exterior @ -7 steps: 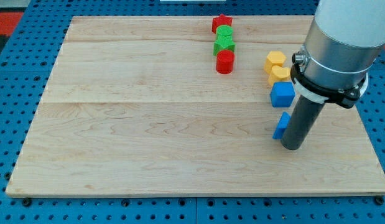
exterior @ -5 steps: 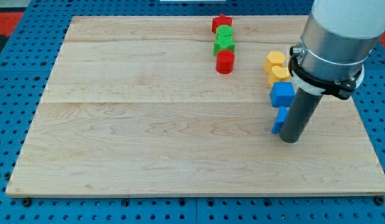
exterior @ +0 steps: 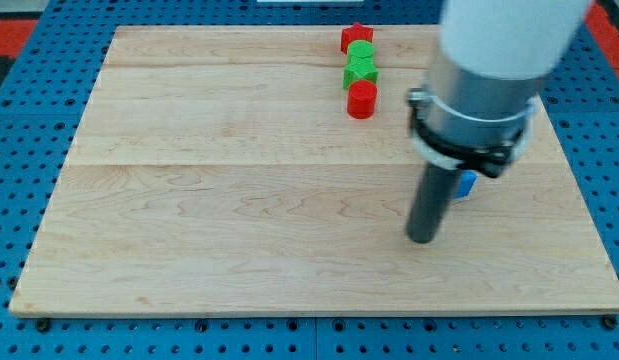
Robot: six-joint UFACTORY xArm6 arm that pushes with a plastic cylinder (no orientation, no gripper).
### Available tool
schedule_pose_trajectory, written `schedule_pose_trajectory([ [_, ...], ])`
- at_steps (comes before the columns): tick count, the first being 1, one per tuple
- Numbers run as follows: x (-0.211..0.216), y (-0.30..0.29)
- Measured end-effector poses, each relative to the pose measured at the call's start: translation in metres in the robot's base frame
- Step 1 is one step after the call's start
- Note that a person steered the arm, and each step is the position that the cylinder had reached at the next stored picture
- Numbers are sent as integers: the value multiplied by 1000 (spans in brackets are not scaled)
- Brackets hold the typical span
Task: Slightly nudge the blue triangle towards blue cube
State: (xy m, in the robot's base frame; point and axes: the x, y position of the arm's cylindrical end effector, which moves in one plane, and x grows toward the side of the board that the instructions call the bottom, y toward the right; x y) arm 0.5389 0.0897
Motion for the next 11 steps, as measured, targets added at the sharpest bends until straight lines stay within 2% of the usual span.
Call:
schedule_pose_trajectory([
  [1,-13,-34],
  [2,-40,-35],
  [3,-48,-24],
  [7,-48,61],
  [9,-32,40],
  [11,-21,103],
])
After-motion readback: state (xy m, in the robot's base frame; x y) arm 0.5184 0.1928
